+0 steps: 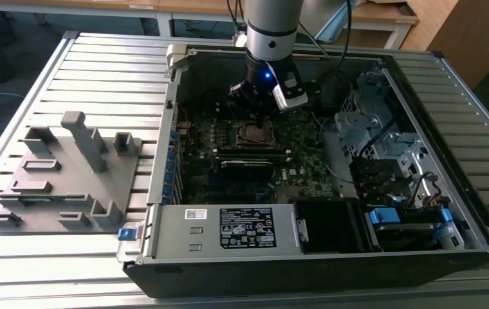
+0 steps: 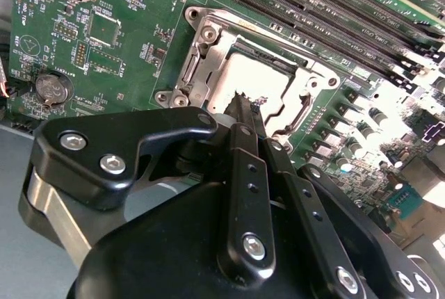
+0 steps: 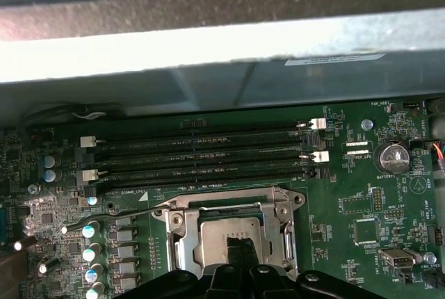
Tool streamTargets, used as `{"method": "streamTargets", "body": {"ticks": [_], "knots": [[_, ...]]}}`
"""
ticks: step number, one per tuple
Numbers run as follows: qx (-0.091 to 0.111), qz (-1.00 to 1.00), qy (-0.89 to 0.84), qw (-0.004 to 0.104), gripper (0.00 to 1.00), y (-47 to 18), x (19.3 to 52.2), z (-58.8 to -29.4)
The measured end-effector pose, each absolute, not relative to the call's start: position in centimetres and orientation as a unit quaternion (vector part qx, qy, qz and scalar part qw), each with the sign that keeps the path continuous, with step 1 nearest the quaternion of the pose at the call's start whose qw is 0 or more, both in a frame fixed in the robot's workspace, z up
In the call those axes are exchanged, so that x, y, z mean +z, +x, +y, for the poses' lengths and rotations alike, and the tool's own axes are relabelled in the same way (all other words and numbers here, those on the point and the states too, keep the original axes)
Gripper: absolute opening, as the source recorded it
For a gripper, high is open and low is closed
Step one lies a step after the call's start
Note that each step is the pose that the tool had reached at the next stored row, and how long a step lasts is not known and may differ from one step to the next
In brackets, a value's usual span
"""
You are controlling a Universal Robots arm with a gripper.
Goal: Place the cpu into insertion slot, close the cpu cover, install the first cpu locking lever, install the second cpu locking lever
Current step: 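Close the cpu cover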
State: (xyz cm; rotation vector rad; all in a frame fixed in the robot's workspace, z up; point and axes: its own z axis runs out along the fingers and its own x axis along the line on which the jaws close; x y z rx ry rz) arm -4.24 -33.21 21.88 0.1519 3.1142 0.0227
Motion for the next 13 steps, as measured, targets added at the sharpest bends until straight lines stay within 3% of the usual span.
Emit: {"method": "streamTargets", "body": {"ticks": [13], "knots": [[0.007, 0.999, 0.049, 0.012, 0.10, -5.3, 21.8, -33.2]]}}
